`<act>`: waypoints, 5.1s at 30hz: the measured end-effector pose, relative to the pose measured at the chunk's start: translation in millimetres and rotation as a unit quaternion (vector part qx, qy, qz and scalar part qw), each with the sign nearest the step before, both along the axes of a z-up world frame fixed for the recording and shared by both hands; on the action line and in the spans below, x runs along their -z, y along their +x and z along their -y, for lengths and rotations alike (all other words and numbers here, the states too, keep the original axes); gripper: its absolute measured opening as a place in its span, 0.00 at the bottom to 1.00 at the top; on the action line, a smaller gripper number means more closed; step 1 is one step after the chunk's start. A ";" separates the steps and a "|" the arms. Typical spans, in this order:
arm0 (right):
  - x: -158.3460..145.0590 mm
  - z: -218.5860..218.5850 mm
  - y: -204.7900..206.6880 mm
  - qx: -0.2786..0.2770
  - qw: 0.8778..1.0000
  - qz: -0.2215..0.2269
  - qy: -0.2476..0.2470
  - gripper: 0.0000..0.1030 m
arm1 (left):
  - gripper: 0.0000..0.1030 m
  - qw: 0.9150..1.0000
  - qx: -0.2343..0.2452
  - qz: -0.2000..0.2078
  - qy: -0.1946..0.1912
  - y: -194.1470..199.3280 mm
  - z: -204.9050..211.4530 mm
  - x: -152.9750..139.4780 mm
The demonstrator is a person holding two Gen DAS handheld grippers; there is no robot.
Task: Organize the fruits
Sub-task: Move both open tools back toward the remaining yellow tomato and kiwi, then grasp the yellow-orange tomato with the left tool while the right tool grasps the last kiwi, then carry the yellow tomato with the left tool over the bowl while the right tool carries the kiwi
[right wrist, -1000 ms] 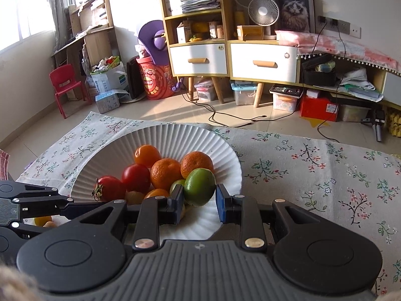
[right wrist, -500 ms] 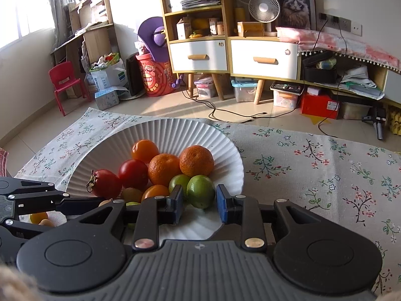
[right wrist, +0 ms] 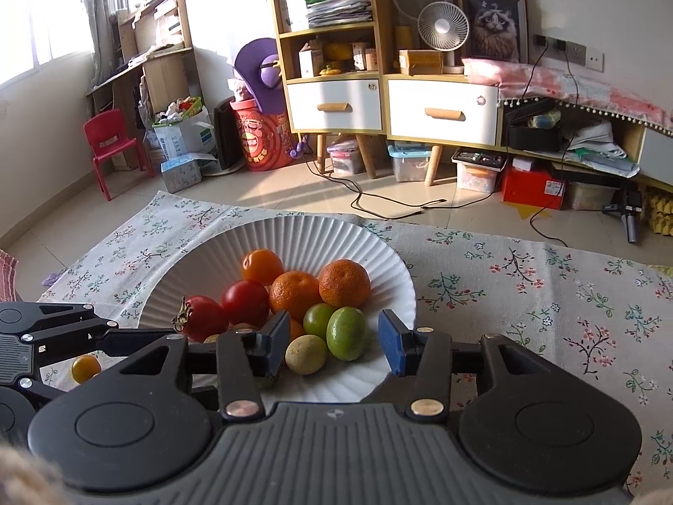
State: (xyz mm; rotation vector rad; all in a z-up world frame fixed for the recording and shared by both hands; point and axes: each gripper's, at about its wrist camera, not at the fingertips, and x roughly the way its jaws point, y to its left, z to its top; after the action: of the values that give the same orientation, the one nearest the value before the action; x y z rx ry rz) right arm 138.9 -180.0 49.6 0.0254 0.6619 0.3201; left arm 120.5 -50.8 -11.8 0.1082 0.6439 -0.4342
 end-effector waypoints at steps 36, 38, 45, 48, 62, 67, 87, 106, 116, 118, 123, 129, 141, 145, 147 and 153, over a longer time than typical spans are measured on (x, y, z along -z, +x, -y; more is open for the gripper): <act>9.5 -35.2 -75.9 0.040 0.998 -0.027 -0.030 0.99 | 0.92 0.997 -0.046 -0.061 0.020 -62.8 -56.1 3.2; 14.9 -41.9 -80.1 0.036 0.998 -0.030 -0.042 0.99 | 0.92 0.996 -0.053 -0.064 0.025 -67.2 -66.1 7.1; 25.7 -61.0 -91.1 0.016 0.998 -0.021 -0.059 0.99 | 0.92 0.993 -0.092 -0.058 0.046 -71.1 -94.8 18.2; 32.1 -67.7 -94.0 0.014 0.998 -0.022 -0.061 0.99 | 0.92 0.991 -0.110 -0.051 0.048 -69.7 -103.9 23.2; 50.1 -96.1 -98.5 -0.020 0.996 -0.022 -0.087 0.99 | 0.86 0.989 -0.130 0.008 0.065 -50.9 -111.3 48.7; 49.2 -102.2 -100.0 -0.034 0.995 -0.014 -0.097 0.99 | 0.74 0.990 -0.130 0.011 0.050 -43.4 -112.0 47.4; 43.7 -130.9 -75.7 -0.084 0.996 -0.012 -0.034 0.71 | 0.15 0.991 -0.122 -0.026 0.044 -34.5 -124.1 35.9; 42.9 -156.9 -63.0 -0.111 0.993 -0.005 -0.047 0.26 | 0.15 0.989 -0.139 -0.051 0.027 -42.8 -146.6 31.7; 37.2 -155.7 -70.2 -0.120 0.991 -0.007 -0.052 0.25 | 0.15 0.989 -0.134 -0.055 0.025 -45.4 -147.7 30.2; 34.7 -153.8 -70.8 -0.119 0.991 -0.007 -0.053 0.25 | 0.15 0.989 -0.132 -0.054 0.025 -46.3 -146.7 28.6; 24.8 -140.8 -77.7 -0.120 0.991 -0.006 -0.055 0.25 | 0.15 0.990 -0.125 -0.054 0.026 -48.7 -142.2 26.7; 14.9 -116.5 -82.3 -0.111 0.992 -0.001 -0.066 0.25 | 0.15 0.991 -0.118 -0.058 0.019 -47.4 -132.4 23.5; 2.0 -76.3 -72.1 -0.071 0.995 0.009 -0.065 0.26 | 0.15 0.995 -0.085 -0.045 0.018 -45.4 -94.2 7.1; 2.1 -67.1 -69.5 -0.061 0.997 0.012 -0.054 0.26 | 0.15 0.996 -0.071 -0.041 0.018 -44.1 -79.5 3.1; 1.9 -60.5 -68.8 -0.056 0.997 0.013 -0.049 0.26 | 0.15 0.997 -0.066 -0.040 0.018 -42.8 -72.7 2.1; -1.0 -49.5 -59.9 -0.047 0.998 0.020 -0.042 0.26 | 0.15 0.998 -0.055 -0.036 0.014 -35.3 -49.3 -0.7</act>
State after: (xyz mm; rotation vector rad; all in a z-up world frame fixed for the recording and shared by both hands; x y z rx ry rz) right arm 79.0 -130.5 50.5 -0.0915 0.6368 0.3824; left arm 85.2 -1.5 -11.2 0.0831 0.7241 -0.3240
